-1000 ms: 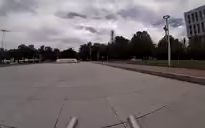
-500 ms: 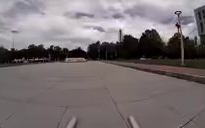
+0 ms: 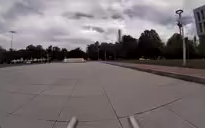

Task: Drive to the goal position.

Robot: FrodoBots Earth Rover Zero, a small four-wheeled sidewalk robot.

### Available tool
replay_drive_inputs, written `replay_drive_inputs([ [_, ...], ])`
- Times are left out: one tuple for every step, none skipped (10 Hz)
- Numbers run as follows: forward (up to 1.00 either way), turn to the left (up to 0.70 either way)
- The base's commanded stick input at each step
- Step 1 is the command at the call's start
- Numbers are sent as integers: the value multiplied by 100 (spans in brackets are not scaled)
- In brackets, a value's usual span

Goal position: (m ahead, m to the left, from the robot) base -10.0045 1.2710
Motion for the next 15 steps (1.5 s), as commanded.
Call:
replay_drive_inputs([
  [70,1],
  [70,1],
  [70,1],
  [70,1],
  [70,1],
  [70,1],
  [70,1],
  [70,1],
  [70,1],
  [70,1],
  [70,1],
  [70,1],
  [70,1],
  [70,1],
  [70,1],
])
